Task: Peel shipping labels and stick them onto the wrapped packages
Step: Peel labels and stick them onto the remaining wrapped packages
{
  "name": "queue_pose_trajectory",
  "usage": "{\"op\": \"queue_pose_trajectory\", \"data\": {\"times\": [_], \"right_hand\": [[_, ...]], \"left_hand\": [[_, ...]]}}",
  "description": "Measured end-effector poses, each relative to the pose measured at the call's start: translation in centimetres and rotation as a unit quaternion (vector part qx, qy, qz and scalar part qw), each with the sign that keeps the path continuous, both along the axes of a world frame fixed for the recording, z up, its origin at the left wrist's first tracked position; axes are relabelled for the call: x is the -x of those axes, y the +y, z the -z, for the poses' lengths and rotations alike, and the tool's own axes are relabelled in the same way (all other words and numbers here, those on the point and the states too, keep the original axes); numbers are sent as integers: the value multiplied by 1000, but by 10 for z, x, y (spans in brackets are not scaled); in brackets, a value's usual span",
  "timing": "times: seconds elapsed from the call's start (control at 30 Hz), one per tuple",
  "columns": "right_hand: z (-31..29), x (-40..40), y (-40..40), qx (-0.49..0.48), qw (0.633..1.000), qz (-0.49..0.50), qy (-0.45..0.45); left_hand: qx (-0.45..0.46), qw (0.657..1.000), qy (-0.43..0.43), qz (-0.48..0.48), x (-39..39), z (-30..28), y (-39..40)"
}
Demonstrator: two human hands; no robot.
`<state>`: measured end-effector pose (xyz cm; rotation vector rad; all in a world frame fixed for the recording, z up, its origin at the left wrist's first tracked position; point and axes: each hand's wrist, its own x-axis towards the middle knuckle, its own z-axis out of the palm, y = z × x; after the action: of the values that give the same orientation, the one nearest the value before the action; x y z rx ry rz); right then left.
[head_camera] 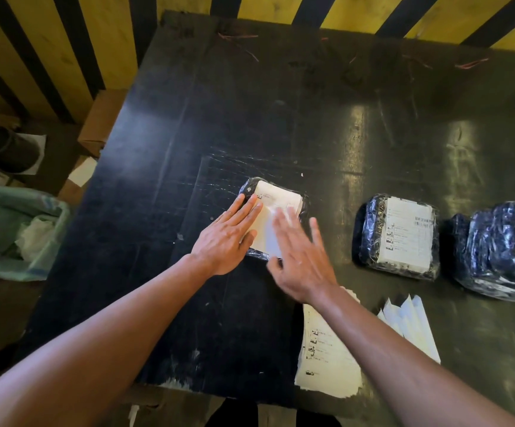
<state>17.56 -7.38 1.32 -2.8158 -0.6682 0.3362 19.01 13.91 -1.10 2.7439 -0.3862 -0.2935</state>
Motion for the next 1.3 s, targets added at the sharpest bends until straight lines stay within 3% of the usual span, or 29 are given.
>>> {"op": "queue_pose_trajectory", "data": {"times": [0.13, 0.33, 0.57, 0.73, 0.87, 1.03, 1.3], "right_hand": [[11, 17, 19, 18, 999, -25, 22], [5, 33, -35, 34, 999, -6, 18], [16, 39, 15, 14, 998, -49, 23], [24, 66, -12, 52, 996, -63, 23], [13, 58, -12, 3, 998, -47, 38], [18, 29, -4, -4, 998, -12, 60], [18, 32, -5, -5, 997, -14, 73]], "left_hand": [[-19, 1000, 1, 20, -1, 4, 2], [-8, 1000, 9, 10, 2, 3, 0], [-8, 1000, 14, 20, 1, 2, -1], [-22, 999, 14, 29, 2, 9, 5], [-57, 998, 9, 16, 3, 2, 0], [-82, 995, -18, 53, 52, 4, -21], [-98, 995, -5, 30, 100, 6, 4]]}}
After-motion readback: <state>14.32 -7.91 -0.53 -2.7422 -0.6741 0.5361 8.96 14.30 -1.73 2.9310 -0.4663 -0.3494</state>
